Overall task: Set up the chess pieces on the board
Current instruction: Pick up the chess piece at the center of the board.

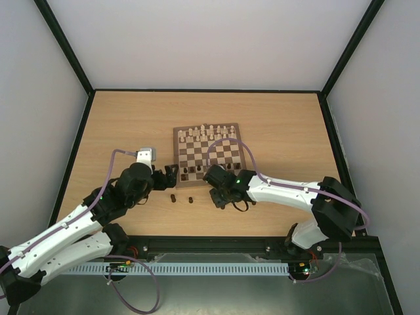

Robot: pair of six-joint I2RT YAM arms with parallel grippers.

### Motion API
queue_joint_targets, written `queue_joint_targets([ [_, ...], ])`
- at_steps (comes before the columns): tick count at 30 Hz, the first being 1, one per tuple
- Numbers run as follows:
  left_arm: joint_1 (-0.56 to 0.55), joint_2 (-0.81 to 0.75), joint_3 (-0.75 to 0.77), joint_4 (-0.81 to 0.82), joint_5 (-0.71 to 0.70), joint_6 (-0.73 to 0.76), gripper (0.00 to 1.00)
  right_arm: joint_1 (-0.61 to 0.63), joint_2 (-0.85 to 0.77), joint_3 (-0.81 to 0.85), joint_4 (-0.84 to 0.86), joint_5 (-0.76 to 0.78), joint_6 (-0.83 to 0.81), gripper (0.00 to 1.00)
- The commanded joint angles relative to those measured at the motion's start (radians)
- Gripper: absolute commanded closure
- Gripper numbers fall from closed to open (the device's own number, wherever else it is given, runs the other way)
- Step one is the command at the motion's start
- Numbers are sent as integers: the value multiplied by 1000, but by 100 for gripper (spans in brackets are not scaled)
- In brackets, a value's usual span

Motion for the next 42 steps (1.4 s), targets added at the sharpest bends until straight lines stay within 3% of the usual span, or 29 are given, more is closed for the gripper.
queue_joint_targets([
  [1,-5,10,-12,30,-11,-8,0,12,15,-12,-16,4,-1,69],
  [24,-6,29,-34,56,-5,-9,1,16,76,29,-1,4,-22,77],
  [42,-5,32,-46,65,-3,-10,1,15,9,23,-44,35,-3,70],
])
